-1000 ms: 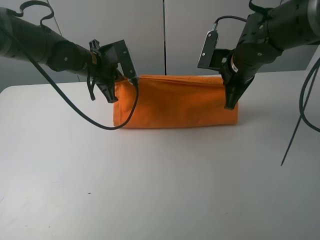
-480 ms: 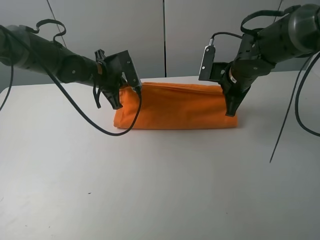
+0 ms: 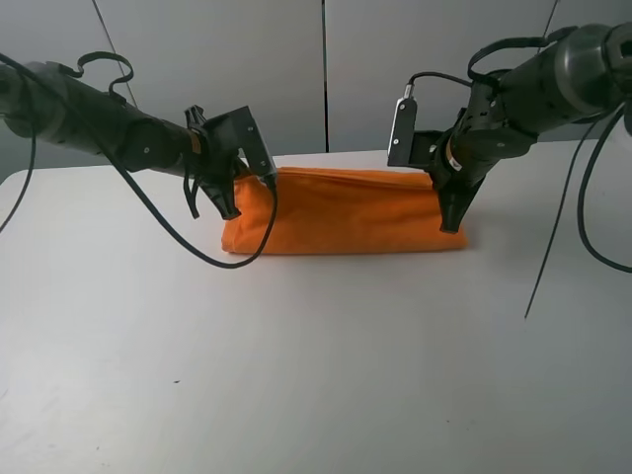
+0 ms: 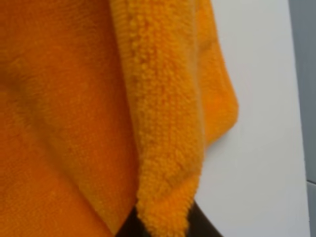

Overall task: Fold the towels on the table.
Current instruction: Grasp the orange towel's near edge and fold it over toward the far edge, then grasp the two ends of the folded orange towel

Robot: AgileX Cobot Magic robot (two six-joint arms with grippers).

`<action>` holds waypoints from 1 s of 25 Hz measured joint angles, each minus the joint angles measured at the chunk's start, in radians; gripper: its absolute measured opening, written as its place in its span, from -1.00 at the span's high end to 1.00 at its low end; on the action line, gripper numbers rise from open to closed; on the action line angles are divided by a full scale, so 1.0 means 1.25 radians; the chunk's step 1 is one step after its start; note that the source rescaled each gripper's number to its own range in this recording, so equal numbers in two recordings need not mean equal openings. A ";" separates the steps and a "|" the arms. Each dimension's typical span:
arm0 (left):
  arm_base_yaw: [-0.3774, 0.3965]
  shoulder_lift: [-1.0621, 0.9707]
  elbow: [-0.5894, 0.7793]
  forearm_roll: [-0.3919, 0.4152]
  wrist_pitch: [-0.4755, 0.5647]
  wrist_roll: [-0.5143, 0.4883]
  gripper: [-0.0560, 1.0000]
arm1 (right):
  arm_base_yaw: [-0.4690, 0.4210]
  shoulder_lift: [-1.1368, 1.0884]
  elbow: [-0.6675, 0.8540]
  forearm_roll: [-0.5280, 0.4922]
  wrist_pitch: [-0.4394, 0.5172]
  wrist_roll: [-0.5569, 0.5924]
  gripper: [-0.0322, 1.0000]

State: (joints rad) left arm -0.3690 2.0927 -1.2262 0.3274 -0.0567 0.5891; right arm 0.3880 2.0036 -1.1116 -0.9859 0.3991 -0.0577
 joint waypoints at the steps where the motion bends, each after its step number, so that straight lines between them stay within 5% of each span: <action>1: 0.000 0.004 0.000 0.000 -0.003 0.000 0.89 | 0.000 0.003 0.000 -0.007 0.000 0.004 0.94; 6: 0.000 0.011 0.000 0.000 -0.023 0.000 0.89 | 0.000 0.005 0.000 -0.060 -0.002 0.033 0.92; 9: 0.000 0.012 0.000 0.000 -0.040 0.000 0.77 | 0.000 0.005 0.000 -0.070 -0.002 0.046 0.65; 12: 0.004 0.012 0.000 0.000 -0.045 0.000 0.38 | -0.005 0.005 0.000 -0.081 0.007 0.046 0.16; 18: 0.007 0.012 0.000 0.000 -0.061 0.000 -0.85 | -0.006 -0.010 0.000 -0.115 0.012 0.096 -0.62; 25: 0.007 -0.016 0.000 -0.039 0.026 -0.054 -0.98 | -0.007 -0.100 0.000 -0.086 0.019 0.419 -0.71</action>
State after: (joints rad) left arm -0.3598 2.0729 -1.2262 0.2790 -0.0243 0.5213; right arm 0.3795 1.8790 -1.1116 -1.0930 0.4224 0.4656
